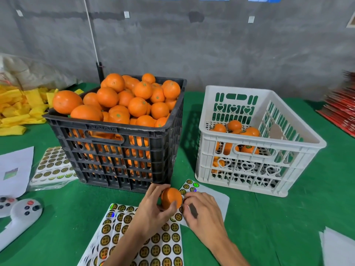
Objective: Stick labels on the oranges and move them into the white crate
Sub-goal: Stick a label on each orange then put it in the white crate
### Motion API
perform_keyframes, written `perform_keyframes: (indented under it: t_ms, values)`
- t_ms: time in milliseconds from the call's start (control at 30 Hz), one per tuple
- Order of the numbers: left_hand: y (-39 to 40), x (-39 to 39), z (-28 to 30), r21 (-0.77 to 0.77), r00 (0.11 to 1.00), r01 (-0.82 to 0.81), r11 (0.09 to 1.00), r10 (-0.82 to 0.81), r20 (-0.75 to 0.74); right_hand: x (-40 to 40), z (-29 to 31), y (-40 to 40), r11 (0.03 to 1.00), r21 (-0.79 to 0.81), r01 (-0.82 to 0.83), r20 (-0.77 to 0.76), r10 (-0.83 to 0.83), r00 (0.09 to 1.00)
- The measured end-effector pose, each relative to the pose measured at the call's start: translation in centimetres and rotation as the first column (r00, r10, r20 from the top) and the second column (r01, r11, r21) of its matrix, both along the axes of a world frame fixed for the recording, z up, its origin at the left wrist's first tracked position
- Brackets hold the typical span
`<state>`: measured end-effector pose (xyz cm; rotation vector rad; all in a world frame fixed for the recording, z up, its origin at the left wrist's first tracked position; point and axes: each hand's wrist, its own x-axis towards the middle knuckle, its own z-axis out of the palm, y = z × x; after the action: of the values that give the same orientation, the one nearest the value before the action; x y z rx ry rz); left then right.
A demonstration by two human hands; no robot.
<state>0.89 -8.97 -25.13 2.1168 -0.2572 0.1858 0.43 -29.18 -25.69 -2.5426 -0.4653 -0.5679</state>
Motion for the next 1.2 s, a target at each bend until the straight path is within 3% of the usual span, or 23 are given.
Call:
perform_keyframes:
  t_ms: [100, 200, 367, 533, 700, 867, 1033, 1200]
  values:
    - [-0.01, 0.00, 0.18, 0.005, 1.000, -0.001, 1.000, 0.001, -0.010, 0.25, -0.67, -0.14, 0.999, -0.039, 0.030, -0.214, -0.038, 0.976]
    - [-0.01, -0.09, 0.24, 0.016, 1.000, -0.003, 1.000, 0.003, -0.010, 0.64, -0.88, -0.24, 0.999, -0.047, 0.024, -0.272, -0.036, 0.962]
    - [0.01, -0.10, 0.17, 0.017, 1.000, -0.006, 1.000, 0.006, -0.012, 0.78, -0.88, -0.26, 0.998, 0.034, 0.053, -0.289, -0.040, 0.956]
    - [-0.04, -0.14, 0.20, 0.009, 1.000, -0.007, 1.000, 0.007, -0.004, 0.85, -1.07, -0.18, 0.989, -0.050, 0.138, -0.293, -0.147, 0.945]
    - [-0.02, -0.17, 0.15, 0.011, 1.000, -0.010, 1.000, 0.010, 0.000, 0.82, -0.90, 0.05, 0.989, -0.048, 0.143, -0.267, -0.150, 0.952]
    - [-0.03, -0.13, 0.12, 0.016, 1.000, -0.011, 1.000, 0.011, 0.002, 0.93, -0.82, 0.29, 0.986, 0.044, 0.163, -0.273, -0.145, 0.951]
    - [0.00, -0.11, 0.11, 0.025, 1.000, -0.014, 1.000, 0.013, 0.016, 0.78, -0.92, 0.18, 0.972, -0.117, 0.205, -0.295, -0.231, 0.927]
    - [-0.05, -0.20, 0.15, 0.008, 1.000, -0.002, 1.000, 0.002, 0.004, 0.80, -0.50, 0.23, 0.978, -0.102, 0.181, -0.267, -0.202, 0.942]
